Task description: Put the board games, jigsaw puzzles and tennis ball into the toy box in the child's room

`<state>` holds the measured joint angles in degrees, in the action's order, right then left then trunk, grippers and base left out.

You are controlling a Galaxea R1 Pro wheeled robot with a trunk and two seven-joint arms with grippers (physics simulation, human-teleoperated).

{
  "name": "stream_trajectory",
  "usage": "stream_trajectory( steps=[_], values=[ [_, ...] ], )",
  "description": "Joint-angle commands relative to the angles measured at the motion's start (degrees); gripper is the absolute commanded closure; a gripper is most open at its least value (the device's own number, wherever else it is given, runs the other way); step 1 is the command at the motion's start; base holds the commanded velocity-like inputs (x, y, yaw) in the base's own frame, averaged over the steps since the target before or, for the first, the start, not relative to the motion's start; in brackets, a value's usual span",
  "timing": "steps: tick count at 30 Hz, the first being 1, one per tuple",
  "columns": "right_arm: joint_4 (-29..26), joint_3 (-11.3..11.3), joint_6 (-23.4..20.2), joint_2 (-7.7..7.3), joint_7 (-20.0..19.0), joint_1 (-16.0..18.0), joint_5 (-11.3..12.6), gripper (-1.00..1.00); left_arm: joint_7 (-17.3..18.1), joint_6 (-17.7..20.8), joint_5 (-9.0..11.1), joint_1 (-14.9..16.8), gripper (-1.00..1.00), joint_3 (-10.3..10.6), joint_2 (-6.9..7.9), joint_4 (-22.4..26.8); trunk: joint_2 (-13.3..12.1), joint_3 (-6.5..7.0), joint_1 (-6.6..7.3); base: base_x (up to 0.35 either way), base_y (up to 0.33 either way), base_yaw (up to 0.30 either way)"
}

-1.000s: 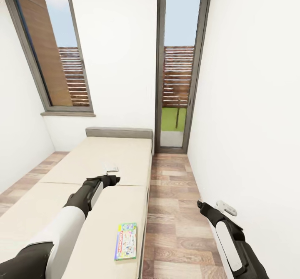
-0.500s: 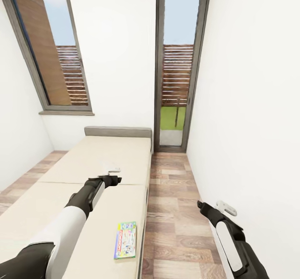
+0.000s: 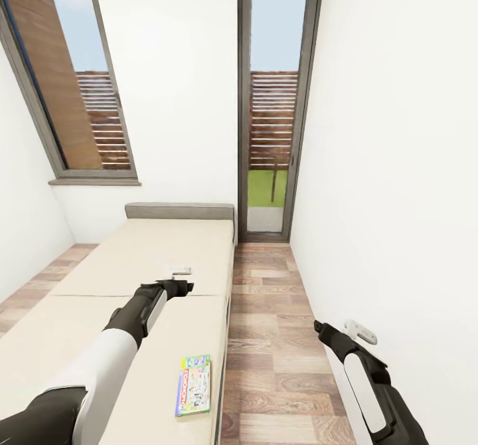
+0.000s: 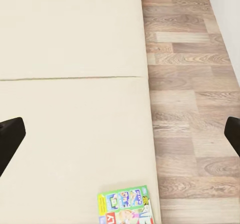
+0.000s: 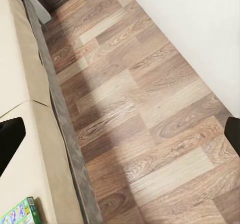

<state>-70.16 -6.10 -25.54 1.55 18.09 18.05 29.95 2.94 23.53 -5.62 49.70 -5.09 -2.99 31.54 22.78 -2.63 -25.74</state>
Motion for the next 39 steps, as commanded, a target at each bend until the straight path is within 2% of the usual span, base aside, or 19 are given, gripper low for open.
stream_trajectory(
  steps=[1,20,24,28,35,39],
  values=[
    [-0.09,-0.06,-0.19,0.05,0.38,0.05,0.61,-1.00,0.31,0.29,-0.59,0.04,-1.00,-0.45,-0.09,0.10,0.14,-0.14,-0.04,0.000,0.000,-0.003],
    [-0.06,-0.06,-0.46,0.33,0.53,0.15,0.63,-1.00,0.27,0.29,-0.52,0.04,-1.00,-0.36,-0.17,0.07,0.14,-0.14,-0.04,0.000,0.000,0.000],
    [0.22,-0.09,-1.09,0.29,0.82,1.05,0.69,-1.00,0.15,0.29,-0.48,0.04,-1.00,-0.42,-0.17,-0.89,0.14,-0.14,-0.04,0.000,0.000,0.000],
    [1.49,-0.06,-4.00,0.27,1.58,2.78,0.68,-1.00,0.08,-0.05,-0.51,0.15,-1.00,-0.57,-0.17,-4.79,0.14,-0.14,-0.04,0.000,0.000,0.000],
    [2.09,0.02,-7.15,0.39,1.53,3.39,0.69,-1.00,0.05,-0.61,-0.44,0.27,-1.00,-0.65,-0.37,-6.52,0.14,-0.14,-0.04,0.000,0.000,0.000],
    [2.06,1.84,-7.73,0.36,1.57,3.45,0.60,-1.00,0.05,-0.69,-0.43,0.30,-1.00,-0.69,-0.45,-6.80,0.14,-0.14,-0.04,0.000,0.000,0.000]
  ],
)
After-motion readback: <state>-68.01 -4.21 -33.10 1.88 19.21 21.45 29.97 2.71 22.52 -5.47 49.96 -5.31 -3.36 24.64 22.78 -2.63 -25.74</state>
